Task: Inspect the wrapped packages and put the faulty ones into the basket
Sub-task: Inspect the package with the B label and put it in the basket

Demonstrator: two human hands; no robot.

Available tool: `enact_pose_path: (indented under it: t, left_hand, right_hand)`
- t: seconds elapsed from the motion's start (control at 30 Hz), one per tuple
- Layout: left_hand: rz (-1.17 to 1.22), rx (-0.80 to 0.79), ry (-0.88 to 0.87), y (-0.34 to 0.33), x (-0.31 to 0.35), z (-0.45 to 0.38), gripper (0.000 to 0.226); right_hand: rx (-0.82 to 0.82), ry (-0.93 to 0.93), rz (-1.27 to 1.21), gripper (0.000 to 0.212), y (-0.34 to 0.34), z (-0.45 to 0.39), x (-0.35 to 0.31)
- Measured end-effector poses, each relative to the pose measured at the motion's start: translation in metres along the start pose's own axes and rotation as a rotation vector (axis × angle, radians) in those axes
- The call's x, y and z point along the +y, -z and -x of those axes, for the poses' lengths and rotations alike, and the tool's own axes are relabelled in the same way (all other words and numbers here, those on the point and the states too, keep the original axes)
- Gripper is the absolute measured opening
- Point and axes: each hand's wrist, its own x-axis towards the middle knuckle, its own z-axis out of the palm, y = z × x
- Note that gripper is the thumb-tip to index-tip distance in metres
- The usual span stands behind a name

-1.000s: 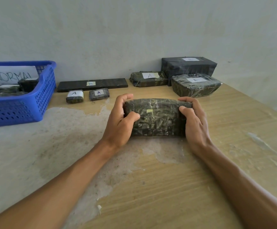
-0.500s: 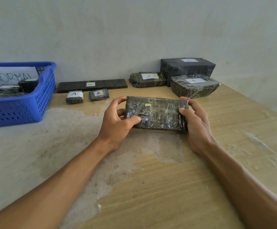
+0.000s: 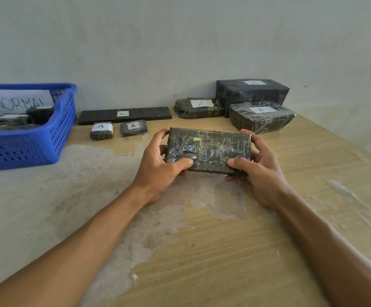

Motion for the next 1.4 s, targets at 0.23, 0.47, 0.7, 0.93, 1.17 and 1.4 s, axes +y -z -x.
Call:
enact_pose_path:
  t: [0.23, 0.47, 0.7, 0.93, 1.17, 1.4]
  left_hand:
    - [0.083, 0.064, 0.033, 0.003, -0.002, -0.003, 0.082]
    - [0.064, 0.067, 0.029, 0.002, -0.003, -0.003, 0.079]
    - [-0.09, 0.088, -0.038, -0.001, -0.002, 0.001, 0.076]
    - [-0.27, 0.095, -0.109, -0.008, 0.004, 0.01, 0.096]
    - [-0.259, 0.118, -0.084, -0.005, 0.0, 0.006, 0.101]
    - [-0.061, -0.075, -0.019, 0.008, -0.002, 0.0, 0.108]
  right_hand:
    - [-0.078, -0.072, -0.141, 0.064, 0.004, -0.002, -0.003]
    - [-0.104, -0.065, -0.151, 0.054, 0.003, -0.001, -0.006]
    - [-0.007, 0.051, 0.267, 0.09, -0.003, 0.003, 0.001]
    - [0.005, 0.119, 0.299, 0.089, -0.005, 0.002, 0.005]
    - [-0.07, 0.046, 0.096, 0.07, 0.002, -0.004, 0.007]
    - [-0.076, 0.017, -0.074, 0.055, 0.003, -0.003, 0.002]
